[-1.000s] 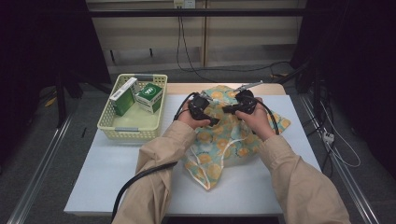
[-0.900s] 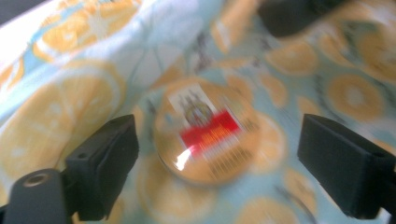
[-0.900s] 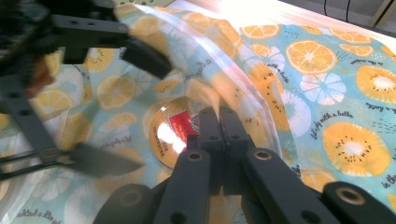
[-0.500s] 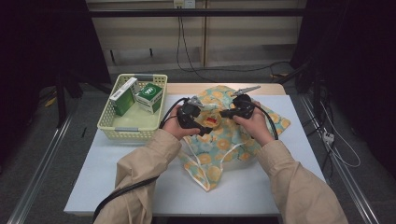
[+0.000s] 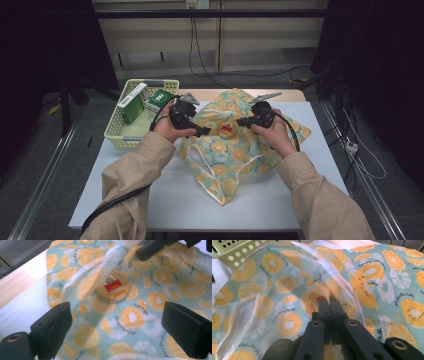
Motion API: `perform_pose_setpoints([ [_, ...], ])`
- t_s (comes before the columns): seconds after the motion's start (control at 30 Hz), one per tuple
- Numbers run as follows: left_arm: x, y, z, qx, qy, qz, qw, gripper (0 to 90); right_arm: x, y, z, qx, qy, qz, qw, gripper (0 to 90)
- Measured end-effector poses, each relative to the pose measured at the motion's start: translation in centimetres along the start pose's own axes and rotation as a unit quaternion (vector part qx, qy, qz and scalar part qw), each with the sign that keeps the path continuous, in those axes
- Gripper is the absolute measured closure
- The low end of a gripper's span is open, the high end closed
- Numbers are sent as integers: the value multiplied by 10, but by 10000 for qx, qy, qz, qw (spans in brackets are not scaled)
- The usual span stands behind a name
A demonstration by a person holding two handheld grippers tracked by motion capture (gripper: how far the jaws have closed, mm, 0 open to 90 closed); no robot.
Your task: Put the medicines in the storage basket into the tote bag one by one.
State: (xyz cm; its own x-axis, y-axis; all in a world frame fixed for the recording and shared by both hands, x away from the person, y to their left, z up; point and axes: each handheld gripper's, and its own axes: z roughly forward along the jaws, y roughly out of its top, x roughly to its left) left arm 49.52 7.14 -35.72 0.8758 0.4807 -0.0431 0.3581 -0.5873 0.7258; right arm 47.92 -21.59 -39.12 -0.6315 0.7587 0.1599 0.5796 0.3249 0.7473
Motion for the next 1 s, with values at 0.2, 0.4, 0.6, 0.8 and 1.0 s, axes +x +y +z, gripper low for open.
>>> perform_pose_setpoints([
  [0.2, 15, 0, -16, 47, 404, -114, 9991, 93, 0, -1, -3, -9, 10, 5, 10000, 900],
  [0.4, 38, -8, -28, 28, 443, -262, 9987, 91, -1, 0, -4, -6, 9, 10, 10000, 900],
  [0.6, 57, -17, -33, -32, 551, -553, 9969, 89, -2, 0, -7, -37, -2, 21, 10000, 900],
  [0.8, 72, -24, -35, -6, 722, -682, 9951, 84, -3, 0, -7, -24, 12, 45, 10000, 900],
  [1.0, 82, -32, -37, 2, 842, -814, 9931, 83, -3, 0, -4, -2, 37, 50, 10000, 900],
])
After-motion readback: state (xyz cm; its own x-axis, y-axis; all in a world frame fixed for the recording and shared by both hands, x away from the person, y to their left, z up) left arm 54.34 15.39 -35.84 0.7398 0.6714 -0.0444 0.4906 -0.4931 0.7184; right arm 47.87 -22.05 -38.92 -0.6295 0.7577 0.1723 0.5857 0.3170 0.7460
